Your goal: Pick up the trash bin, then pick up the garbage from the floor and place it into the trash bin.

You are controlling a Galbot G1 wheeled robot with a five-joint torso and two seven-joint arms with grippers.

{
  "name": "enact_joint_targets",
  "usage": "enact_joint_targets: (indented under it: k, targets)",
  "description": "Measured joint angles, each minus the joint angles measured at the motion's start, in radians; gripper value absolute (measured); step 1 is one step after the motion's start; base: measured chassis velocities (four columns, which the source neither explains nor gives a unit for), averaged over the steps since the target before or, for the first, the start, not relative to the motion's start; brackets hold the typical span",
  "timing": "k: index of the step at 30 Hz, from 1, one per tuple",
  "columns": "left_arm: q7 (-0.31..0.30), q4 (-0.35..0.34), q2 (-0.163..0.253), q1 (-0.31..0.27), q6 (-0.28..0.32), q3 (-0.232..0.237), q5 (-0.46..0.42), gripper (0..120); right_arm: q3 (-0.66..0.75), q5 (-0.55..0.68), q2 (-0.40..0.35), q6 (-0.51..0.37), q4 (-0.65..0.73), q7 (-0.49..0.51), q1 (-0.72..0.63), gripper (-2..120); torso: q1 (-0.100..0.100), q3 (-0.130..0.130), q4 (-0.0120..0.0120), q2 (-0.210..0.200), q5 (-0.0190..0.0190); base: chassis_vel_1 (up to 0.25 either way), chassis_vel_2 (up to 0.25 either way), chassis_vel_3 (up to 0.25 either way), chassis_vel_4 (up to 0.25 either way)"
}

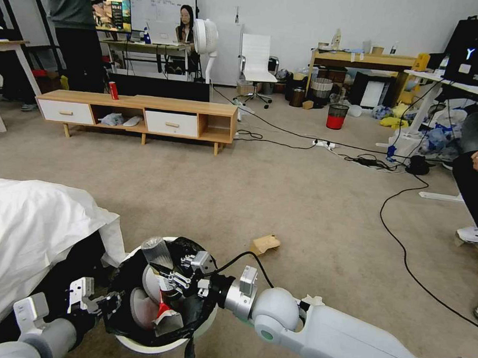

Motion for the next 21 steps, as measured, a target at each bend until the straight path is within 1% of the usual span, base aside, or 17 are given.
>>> enact_joint_targets:
  k: [9, 10, 11, 13, 14, 15, 16, 17, 19, 20, 21]
  targets:
    - [-0.001, -0.002, -0.002, 0.002, 0.000, 0.000, -0.001, 1, 0.002, -0.008, -0.002, 0.000, 0.001, 0.001, -0.007, 27, 0.000, 0.000, 0.0000, 0.000, 0.0000, 0.000, 0.000, 0.000, 0.000]
    - [-0.001, -0.003, -0.003, 0.003, 0.000, 0.000, -0.001, 1, 0.002, -0.010, -0.001, -0.002, 0.003, 0.003, -0.009, 33, 0.000, 0.000, 0.0000, 0.000, 0.0000, 0.000, 0.000, 0.000, 0.000]
    - [-0.001, -0.003, -0.003, 0.003, 0.000, 0.000, -0.001, 1, 0.002, -0.010, -0.001, -0.002, 0.003, 0.003, -0.009, 33, 0.000, 0.000, 0.0000, 0.000, 0.0000, 0.000, 0.000, 0.000, 0.000]
    - [-0.001, -0.006, -0.004, 0.004, 0.000, 0.000, -0.001, 1, 0.002, -0.010, 0.002, -0.004, 0.004, 0.003, -0.009, 42, 0.000, 0.000, 0.0000, 0.000, 0.0000, 0.000, 0.000, 0.000, 0.000]
    - [-0.001, -0.006, -0.004, 0.004, 0.000, 0.000, -0.001, 1, 0.002, -0.010, 0.002, -0.004, 0.004, 0.003, -0.009, 42, 0.000, 0.000, 0.0000, 0.000, 0.0000, 0.000, 0.000, 0.000, 0.000]
    - [-0.001, -0.007, -0.004, 0.004, 0.000, 0.000, -0.001, 1, 0.001, -0.010, 0.004, -0.005, 0.004, 0.004, -0.009, 48, 0.000, 0.000, 0.0000, 0.000, 0.0000, 0.000, 0.000, 0.000, 0.000]
    - [-0.001, -0.008, -0.005, 0.004, 0.000, -0.001, -0.001, 1, 0.001, -0.010, 0.007, -0.006, 0.004, 0.004, -0.009, 56, 0.000, 0.000, 0.0000, 0.000, 0.0000, 0.000, 0.000, 0.000, 0.000]
    - [-0.001, -0.008, -0.005, 0.004, 0.000, -0.001, -0.001, 1, 0.001, -0.010, 0.007, -0.006, 0.004, 0.004, -0.009, 56, 0.000, 0.000, 0.0000, 0.000, 0.0000, 0.000, 0.000, 0.000, 0.000]
    - [-0.001, -0.009, -0.006, 0.005, 0.000, -0.001, -0.001, 1, -0.001, -0.011, 0.009, -0.006, 0.004, 0.004, -0.009, 67, 0.000, 0.000, 0.0000, 0.000, 0.0000, 0.000, 0.000, 0.000, 0.000]
    - [-0.001, -0.009, -0.006, 0.005, 0.000, -0.001, -0.001, 1, -0.001, -0.011, 0.009, -0.006, 0.004, 0.004, -0.009, 67, 0.000, 0.000, 0.0000, 0.000, 0.0000, 0.000, 0.000, 0.000, 0.000]
    - [-0.001, -0.009, -0.007, 0.005, 0.000, -0.001, -0.001, 1, -0.001, -0.012, 0.010, -0.007, 0.003, 0.004, -0.009, 73, 0.000, 0.000, 0.0000, 0.000, 0.0000, 0.000, 0.000, 0.000, 0.000]
